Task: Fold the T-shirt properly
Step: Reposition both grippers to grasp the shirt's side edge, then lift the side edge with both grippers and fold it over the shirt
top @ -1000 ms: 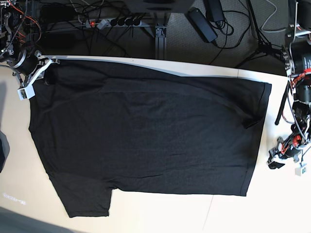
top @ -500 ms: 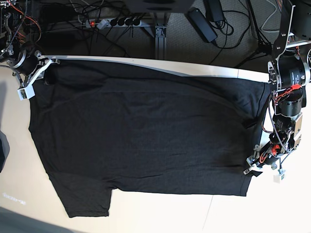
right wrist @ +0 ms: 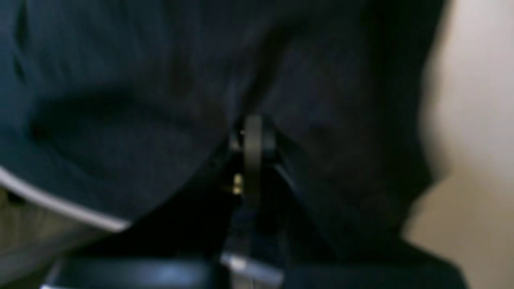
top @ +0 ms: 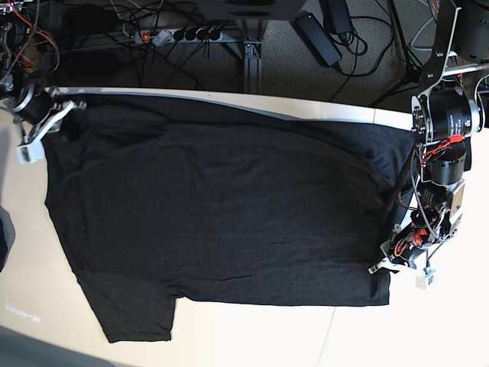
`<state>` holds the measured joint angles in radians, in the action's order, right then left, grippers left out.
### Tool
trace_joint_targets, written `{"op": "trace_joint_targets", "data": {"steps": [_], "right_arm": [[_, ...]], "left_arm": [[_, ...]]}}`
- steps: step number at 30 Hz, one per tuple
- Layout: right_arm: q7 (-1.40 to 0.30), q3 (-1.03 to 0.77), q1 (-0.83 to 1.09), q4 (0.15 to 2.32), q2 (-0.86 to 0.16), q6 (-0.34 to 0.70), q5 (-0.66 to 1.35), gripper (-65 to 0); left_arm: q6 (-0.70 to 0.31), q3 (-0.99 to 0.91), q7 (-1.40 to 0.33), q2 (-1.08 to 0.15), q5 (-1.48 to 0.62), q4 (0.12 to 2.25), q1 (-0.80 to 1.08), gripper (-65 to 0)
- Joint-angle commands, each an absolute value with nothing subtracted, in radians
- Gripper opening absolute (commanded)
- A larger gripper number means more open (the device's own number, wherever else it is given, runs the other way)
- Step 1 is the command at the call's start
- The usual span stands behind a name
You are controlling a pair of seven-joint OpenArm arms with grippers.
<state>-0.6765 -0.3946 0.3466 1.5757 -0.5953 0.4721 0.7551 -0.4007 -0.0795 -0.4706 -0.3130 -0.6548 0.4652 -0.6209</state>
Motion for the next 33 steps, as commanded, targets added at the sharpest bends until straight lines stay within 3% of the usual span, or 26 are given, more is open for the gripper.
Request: {"op": "trace_joint_targets", "data": {"steps": [1, 9, 16, 19, 21, 26, 33], "right_arm": [[-0.655, -0.430, 0.321, 1.608, -0.618, 0.524, 0.789, -65.0], [-0.638, -0.558, 0.098, 1.579, -0.619, 0.520, 0.696, -65.0], [-0.508, -0.554, -0.281, 1.065, -0.620, 0.504, 0.536, -64.0], [-0.435, -0.554, -0.428, 0.781, -0.620, 0.503, 0.467, -38.2], [-0.404, -0.554, -0.494, 0.620, -0.620, 0.503, 0.451, -31.1], [-0.400, -0.541, -0.589, 0.400, -0.598, 0.504, 0.414, -30.9], [-0.396, -0.433, -0.609, 0.381, -0.519, 0.501, 0.384, -30.9]], "left_arm": [[-0.416, -0.080, -0.468, -0.321, -0.650, 0.475, -0.648, -65.0], [-0.460, -0.039, -0.468, -0.324, -0.600, 0.475, -0.648, -65.0], [-0.484, 0.049, -0.476, -0.325, -0.601, 0.475, -0.648, -65.0], [-0.484, 0.052, -0.488, -0.331, -0.606, 0.475, -0.647, -65.0], [-0.484, 0.052, -0.511, -0.339, -0.621, 0.475, -0.647, -65.0], [-0.492, 0.052, -0.545, -0.356, -0.662, 0.475, -0.645, -65.0], [-0.491, 0.052, -0.558, -0.352, -0.699, 0.475, -0.645, -65.0]]}}
